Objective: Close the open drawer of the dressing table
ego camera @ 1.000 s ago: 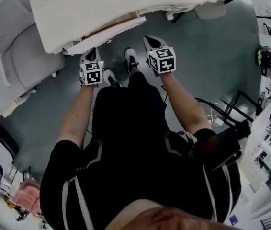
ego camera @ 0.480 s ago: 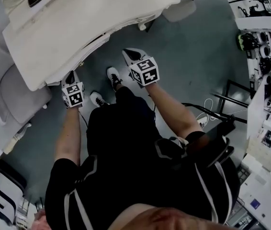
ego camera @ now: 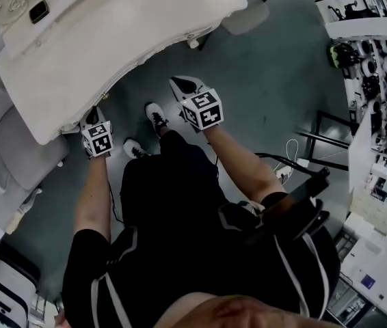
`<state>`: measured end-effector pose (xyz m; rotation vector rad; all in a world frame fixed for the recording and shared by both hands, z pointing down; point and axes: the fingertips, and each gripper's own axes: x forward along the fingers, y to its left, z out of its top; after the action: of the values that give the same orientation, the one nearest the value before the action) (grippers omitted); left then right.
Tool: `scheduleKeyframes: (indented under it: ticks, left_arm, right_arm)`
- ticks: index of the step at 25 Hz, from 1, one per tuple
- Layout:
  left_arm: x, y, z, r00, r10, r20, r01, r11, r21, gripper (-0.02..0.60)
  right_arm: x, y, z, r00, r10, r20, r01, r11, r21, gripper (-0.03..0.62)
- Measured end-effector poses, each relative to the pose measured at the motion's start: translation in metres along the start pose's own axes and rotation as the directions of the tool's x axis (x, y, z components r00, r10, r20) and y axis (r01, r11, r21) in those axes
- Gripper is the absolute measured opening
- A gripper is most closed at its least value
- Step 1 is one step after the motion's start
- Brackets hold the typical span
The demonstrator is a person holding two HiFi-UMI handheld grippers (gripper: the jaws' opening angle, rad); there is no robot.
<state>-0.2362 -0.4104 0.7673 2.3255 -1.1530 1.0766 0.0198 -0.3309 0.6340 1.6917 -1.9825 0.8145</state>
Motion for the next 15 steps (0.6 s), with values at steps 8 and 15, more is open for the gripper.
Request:
scheduleKeyframes:
  ticks: [8, 15]
  left_arm:
    - [0.011, 0.006, 0.009, 0.999, -0.028, 0.039, 0.027, 0.999, 0.024, 0.005]
    - [0.001, 0.008, 0.012, 0.999, -0.025, 0.048, 0.025, 1.0, 0.011, 0.005]
  right_arm:
    - [-0.007, 0.0, 0.006, 0.999, -0.039, 0.021, 0.039, 0.999, 0.005, 0.005]
    - [-0.029, 0.008, 0.002, 0.996, -0.073, 0.045, 0.072, 0.997, 0.022, 0.005]
